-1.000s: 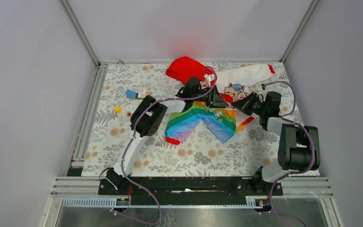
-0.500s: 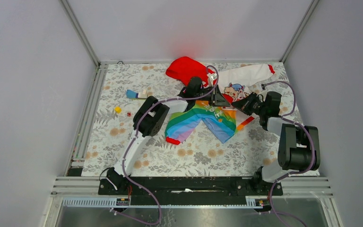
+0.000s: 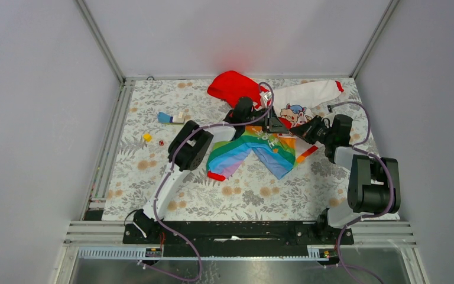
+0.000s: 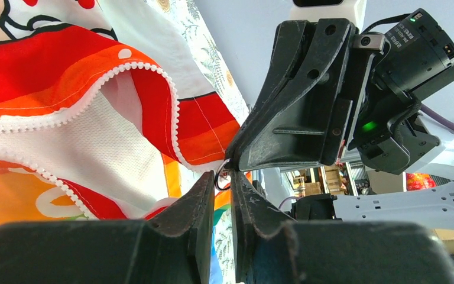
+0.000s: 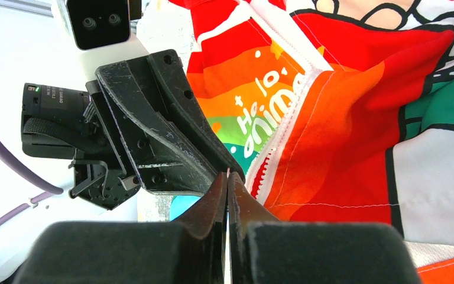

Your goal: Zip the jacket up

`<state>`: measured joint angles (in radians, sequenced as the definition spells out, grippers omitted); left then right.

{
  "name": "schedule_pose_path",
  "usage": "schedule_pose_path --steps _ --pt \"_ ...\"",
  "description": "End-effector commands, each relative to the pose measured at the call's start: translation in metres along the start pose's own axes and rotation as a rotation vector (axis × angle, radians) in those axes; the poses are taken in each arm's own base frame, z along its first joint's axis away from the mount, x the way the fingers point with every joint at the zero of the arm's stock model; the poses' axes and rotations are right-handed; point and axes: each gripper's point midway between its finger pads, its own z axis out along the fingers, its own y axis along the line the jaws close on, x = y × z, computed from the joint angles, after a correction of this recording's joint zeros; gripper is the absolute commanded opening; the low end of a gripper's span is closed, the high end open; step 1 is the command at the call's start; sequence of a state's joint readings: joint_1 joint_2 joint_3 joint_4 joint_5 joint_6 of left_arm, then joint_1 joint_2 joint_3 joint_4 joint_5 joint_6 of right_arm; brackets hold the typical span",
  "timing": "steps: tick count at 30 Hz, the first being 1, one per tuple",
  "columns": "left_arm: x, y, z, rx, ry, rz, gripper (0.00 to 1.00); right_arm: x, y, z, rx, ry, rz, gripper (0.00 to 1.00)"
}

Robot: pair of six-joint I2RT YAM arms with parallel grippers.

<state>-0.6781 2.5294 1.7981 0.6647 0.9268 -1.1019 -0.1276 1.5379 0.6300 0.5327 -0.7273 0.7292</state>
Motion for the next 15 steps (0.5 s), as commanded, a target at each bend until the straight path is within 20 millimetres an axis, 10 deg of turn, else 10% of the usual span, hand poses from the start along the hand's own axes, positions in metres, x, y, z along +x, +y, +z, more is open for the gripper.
schedule_pose_path --steps 1,15 --pt "-0.003 -0.033 0.009 0.107 0.011 0.092 0.18 -0.003 0.014 -0.003 -0.051 -0.004 -0.048 0.0" --pt "-0.001 -0.047 0.013 0.174 0.002 0.079 0.0 -0.005 0.014 -0.001 -0.045 -0.008 -0.036 0.0"
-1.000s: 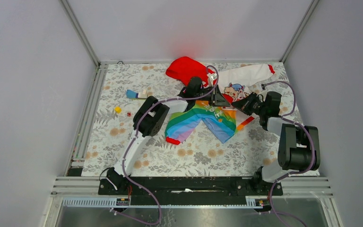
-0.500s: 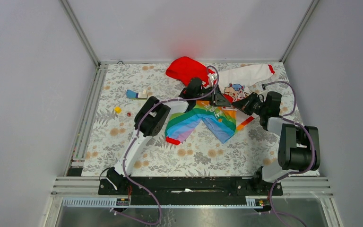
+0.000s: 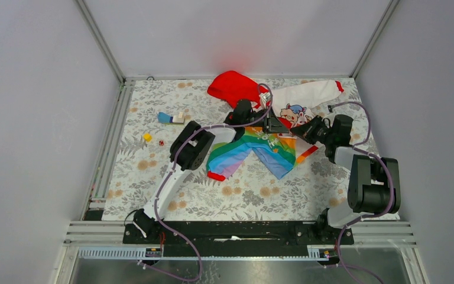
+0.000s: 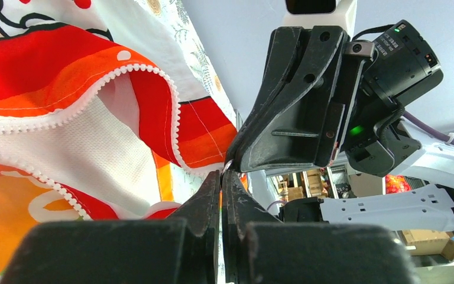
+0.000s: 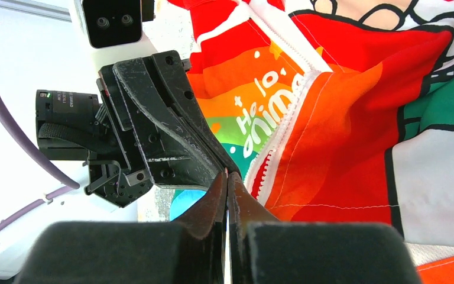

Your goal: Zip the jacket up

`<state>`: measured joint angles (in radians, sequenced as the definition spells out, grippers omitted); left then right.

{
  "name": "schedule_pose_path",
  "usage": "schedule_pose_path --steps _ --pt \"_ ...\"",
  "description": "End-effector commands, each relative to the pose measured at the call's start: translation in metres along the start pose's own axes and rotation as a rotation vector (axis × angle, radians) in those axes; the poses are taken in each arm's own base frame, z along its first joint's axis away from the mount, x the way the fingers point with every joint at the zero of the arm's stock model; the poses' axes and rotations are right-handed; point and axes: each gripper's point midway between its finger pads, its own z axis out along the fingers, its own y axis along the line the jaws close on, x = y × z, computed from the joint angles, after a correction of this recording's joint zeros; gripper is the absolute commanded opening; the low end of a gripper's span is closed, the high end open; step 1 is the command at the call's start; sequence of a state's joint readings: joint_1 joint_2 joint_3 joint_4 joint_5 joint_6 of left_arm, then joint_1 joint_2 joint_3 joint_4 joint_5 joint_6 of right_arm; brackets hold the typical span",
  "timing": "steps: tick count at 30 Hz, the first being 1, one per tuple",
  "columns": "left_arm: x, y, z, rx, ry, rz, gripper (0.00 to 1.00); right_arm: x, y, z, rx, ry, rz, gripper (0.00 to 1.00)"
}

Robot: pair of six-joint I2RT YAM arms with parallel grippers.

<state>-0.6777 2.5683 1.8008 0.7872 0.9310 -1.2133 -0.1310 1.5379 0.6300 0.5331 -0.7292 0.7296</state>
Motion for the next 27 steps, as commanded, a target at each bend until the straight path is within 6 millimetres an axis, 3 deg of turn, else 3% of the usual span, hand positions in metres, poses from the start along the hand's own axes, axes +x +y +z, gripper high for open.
schedule_pose_path --steps 1,4,9,12,17,20,23,27 --pt "0.002 -0.047 0.013 0.127 0.021 0.12 0.0 -0.004 0.013 -0.001 -0.039 -0.006 -0.033 0.0" --pt "0.0 -0.045 0.012 0.115 0.006 0.114 0.0 -0.005 0.01 -0.001 -0.007 -0.006 -0.02 0.02" --pt "0.0 -0.036 0.01 0.068 -0.011 0.095 0.0 -0.008 -0.003 -0.012 0.132 -0.032 -0.02 0.41" --pt "0.001 -0.033 0.01 0.046 -0.016 0.096 0.0 -0.01 -0.009 -0.026 0.228 -0.054 -0.048 0.53" --pt "0.005 -0.035 0.012 0.024 -0.022 0.108 0.0 -0.004 -0.019 -0.051 0.355 -0.076 -0.072 0.56" --pt "0.01 -0.036 0.015 0.007 -0.02 0.123 0.0 0.014 -0.031 -0.066 0.422 -0.063 -0.054 0.58" --pt "0.012 -0.04 0.016 -0.008 -0.031 0.144 0.0 0.026 -0.036 -0.07 0.429 -0.07 -0.068 0.6" --pt "0.015 -0.042 0.016 -0.03 -0.042 0.159 0.0 0.037 -0.045 -0.068 0.455 -0.063 -0.044 0.52"
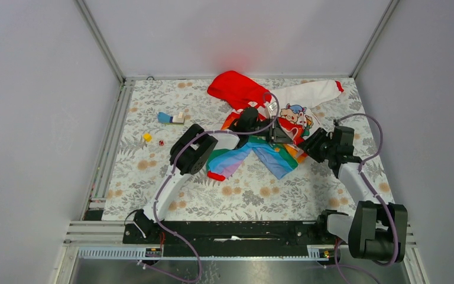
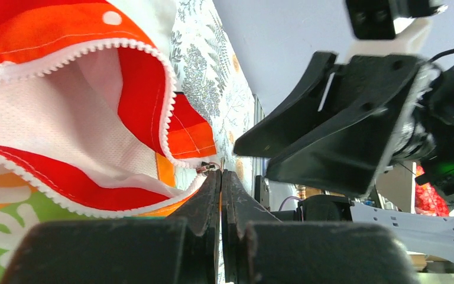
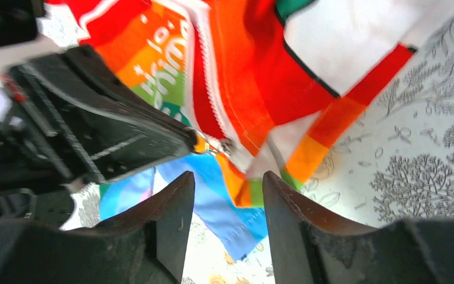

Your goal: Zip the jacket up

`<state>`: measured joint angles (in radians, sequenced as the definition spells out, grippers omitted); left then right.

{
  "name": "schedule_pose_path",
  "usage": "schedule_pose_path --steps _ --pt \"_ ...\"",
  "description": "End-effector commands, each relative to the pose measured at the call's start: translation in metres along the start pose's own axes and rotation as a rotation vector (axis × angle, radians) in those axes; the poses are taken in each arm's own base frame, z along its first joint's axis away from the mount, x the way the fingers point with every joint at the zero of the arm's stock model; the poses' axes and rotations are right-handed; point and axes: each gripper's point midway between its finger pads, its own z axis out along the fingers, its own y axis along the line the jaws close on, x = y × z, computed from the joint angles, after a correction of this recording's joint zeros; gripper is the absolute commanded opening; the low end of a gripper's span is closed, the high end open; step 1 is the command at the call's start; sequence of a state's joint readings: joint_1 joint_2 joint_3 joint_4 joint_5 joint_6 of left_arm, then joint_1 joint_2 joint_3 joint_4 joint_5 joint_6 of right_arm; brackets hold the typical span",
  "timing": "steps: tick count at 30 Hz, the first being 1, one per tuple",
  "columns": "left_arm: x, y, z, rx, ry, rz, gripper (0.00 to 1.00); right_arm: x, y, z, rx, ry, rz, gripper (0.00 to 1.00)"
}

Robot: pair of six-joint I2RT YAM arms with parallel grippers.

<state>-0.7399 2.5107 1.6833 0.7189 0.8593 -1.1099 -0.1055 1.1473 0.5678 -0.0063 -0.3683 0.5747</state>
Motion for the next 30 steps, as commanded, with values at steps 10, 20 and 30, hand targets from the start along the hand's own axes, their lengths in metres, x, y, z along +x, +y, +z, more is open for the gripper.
schedule_pose_path --steps 10,20,30 --pt "-0.013 -0.059 0.006 0.037 -0.075 0.166 0.0 0.021 -0.004 0.02 0.009 0.011 0.088 0.47" --pt "-0.024 -0.031 0.005 -0.162 -0.189 0.161 0.0 0.021 -0.03 0.021 0.159 -0.042 0.13 0.0" --pt "-0.064 0.021 -0.02 -0.522 -0.415 0.233 0.0 0.032 -0.106 -0.026 0.577 -0.205 0.32 0.0"
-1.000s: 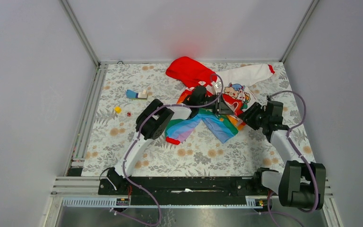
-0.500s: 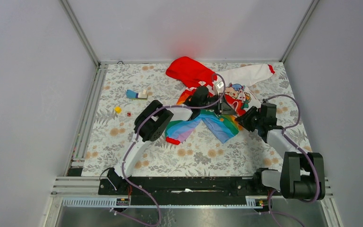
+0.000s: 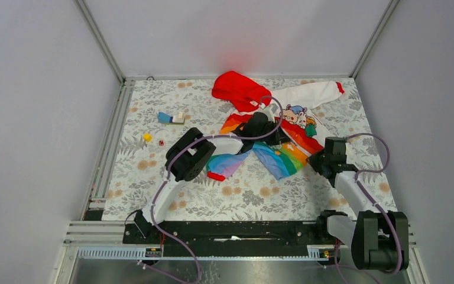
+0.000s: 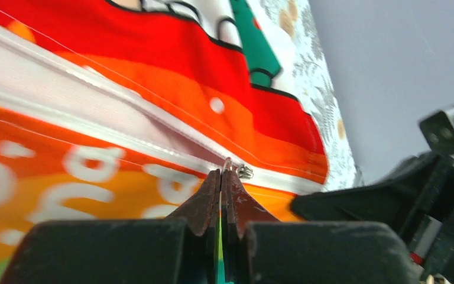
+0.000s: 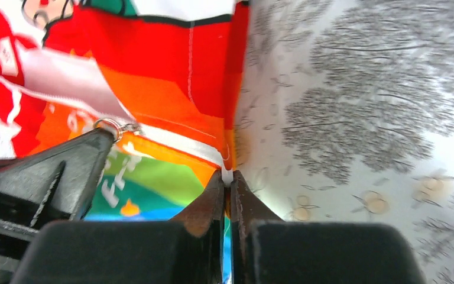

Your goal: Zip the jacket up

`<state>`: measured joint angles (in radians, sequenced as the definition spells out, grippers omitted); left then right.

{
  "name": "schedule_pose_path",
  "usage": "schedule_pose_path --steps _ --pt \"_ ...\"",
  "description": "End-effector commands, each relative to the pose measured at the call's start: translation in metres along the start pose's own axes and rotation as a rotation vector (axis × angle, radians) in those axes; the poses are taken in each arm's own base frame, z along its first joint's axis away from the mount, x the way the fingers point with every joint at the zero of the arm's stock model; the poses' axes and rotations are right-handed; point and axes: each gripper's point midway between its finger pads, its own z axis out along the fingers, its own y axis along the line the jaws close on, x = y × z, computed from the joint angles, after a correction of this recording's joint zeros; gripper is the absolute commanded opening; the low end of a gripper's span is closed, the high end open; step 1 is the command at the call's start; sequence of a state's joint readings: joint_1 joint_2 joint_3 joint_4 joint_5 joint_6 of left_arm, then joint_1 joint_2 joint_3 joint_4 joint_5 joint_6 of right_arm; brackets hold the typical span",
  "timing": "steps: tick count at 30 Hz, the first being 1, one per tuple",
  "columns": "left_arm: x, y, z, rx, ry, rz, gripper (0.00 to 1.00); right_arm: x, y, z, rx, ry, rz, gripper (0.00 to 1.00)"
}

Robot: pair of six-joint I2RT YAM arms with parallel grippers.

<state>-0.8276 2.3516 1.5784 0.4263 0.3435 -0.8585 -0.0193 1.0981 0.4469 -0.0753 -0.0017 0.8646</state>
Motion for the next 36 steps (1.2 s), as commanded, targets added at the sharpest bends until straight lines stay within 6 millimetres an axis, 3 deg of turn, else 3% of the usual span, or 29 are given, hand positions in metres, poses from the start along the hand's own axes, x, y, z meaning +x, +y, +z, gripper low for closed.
schedule_pose_path --steps 1,6,18,22,26,27,28,31,32,33,36 --pt "-0.061 0.005 -0.01 -0.13 -0.196 0.094 0.0 -0.012 -0.056 -0.012 0.26 -0.132 0.08 0.0" --pt "-0.103 0.018 -0.018 -0.237 -0.266 0.148 0.0 -0.016 -0.064 -0.015 0.296 -0.16 0.077 0.0" --pt "-0.213 0.105 -0.082 -0.472 -0.433 0.178 0.0 -0.03 -0.066 -0.017 0.318 -0.215 0.02 0.0" --pt "-0.222 0.113 -0.082 -0.471 -0.444 0.179 0.0 -0.033 -0.072 -0.016 0.362 -0.222 0.002 0.0" --pt "-0.214 0.106 -0.069 -0.407 -0.394 0.176 0.0 -0.04 -0.073 -0.017 0.383 -0.231 -0.049 0.0" --pt "-0.212 0.101 -0.068 -0.39 -0.375 0.175 0.0 -0.044 -0.074 -0.019 0.397 -0.238 -0.071 0.08" --pt "-0.211 0.096 -0.068 -0.381 -0.355 0.172 0.04 -0.049 -0.073 -0.021 0.409 -0.247 -0.097 0.21" --pt "-0.209 0.078 -0.079 -0.363 -0.316 0.172 0.6 -0.059 -0.063 -0.028 0.401 -0.241 -0.18 0.64" --pt "-0.207 0.071 -0.086 -0.359 -0.316 0.172 0.89 -0.06 -0.057 -0.031 0.382 -0.226 -0.203 0.74" --pt "-0.207 0.061 -0.096 -0.355 -0.326 0.176 0.98 -0.062 -0.048 -0.034 0.357 -0.209 -0.224 0.8" --pt "-0.204 0.034 -0.128 -0.353 -0.328 0.173 0.99 -0.061 -0.029 -0.05 0.305 -0.141 -0.294 0.88"
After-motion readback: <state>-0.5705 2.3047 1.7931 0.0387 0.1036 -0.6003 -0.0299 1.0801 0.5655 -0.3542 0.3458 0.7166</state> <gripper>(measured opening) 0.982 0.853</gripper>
